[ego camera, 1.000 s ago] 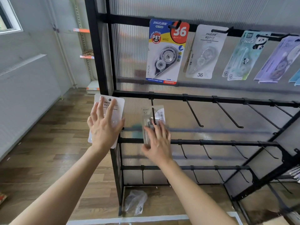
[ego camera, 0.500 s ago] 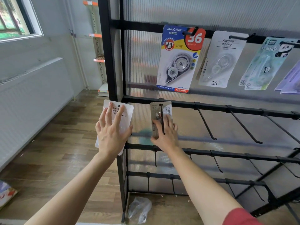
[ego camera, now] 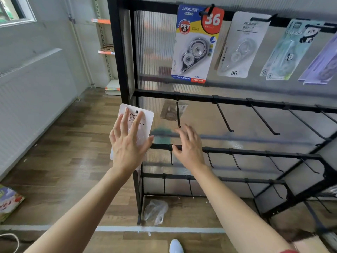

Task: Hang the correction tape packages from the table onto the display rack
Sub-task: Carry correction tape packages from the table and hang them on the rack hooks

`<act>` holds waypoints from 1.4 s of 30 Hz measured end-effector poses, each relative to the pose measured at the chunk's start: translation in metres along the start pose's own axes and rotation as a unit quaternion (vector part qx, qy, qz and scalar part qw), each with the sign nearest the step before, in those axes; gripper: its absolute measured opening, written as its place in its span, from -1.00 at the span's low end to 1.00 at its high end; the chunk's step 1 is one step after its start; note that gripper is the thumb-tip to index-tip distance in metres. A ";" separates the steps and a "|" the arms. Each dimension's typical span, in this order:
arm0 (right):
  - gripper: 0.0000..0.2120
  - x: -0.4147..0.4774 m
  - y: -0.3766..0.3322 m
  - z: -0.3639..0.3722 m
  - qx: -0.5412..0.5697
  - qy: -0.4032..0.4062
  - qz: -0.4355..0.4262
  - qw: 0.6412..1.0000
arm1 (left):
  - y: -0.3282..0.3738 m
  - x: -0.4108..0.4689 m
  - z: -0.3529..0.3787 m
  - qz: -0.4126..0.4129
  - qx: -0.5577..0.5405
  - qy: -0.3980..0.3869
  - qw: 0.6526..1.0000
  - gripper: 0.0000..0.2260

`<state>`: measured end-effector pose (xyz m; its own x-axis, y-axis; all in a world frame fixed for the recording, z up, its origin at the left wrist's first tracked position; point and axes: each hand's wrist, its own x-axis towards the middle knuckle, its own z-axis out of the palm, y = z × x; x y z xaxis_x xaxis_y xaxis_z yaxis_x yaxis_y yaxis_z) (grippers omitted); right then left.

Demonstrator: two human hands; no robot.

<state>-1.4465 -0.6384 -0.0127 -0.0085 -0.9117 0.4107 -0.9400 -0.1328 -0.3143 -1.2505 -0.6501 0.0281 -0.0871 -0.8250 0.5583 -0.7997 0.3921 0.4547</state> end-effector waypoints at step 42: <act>-0.81 0.086 0.109 -0.297 0.356 0.165 -0.029 0.919 | 0.169 0.043 0.039 0.071 0.107 -0.005 0.992 -0.35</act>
<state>-1.6506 -0.6155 0.2428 -0.1784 -0.7428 0.6454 -0.4818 -0.5060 -0.7155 -1.4130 -0.6346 0.1017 -0.2131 -0.7713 0.5997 -0.8863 0.4109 0.2136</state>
